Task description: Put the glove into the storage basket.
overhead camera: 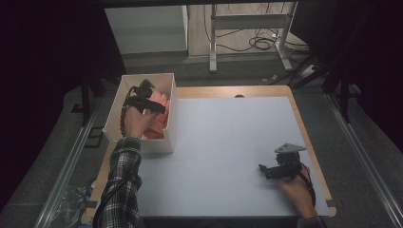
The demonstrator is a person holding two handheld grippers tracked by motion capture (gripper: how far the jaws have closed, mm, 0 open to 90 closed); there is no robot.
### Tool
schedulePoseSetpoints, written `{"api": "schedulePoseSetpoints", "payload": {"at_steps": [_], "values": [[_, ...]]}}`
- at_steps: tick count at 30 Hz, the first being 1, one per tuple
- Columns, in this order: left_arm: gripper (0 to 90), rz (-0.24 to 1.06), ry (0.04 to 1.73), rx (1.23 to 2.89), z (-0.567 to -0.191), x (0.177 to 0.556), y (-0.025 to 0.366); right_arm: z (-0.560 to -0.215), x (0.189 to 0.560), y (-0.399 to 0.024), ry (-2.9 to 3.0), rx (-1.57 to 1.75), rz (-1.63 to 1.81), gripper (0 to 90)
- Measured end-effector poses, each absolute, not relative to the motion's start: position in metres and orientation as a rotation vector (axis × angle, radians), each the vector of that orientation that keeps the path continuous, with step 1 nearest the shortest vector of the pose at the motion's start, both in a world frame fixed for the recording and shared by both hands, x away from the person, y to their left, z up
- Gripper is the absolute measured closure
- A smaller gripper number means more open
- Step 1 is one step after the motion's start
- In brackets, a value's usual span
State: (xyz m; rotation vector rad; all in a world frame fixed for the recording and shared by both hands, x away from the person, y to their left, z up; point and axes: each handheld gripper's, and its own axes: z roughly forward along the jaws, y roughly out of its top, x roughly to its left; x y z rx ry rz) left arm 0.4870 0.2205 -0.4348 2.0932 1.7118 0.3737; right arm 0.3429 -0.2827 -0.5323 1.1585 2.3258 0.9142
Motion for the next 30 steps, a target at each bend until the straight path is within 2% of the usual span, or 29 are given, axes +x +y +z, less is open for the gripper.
{"api": "schedulePoseSetpoints", "payload": {"at_steps": [30], "values": [[3.3, 0.459, 1.456, 2.019, -0.39, 0.439, 0.215, -0.532, 0.343, -0.283, 2.325, 1.157, 0.914, 0.8]]}}
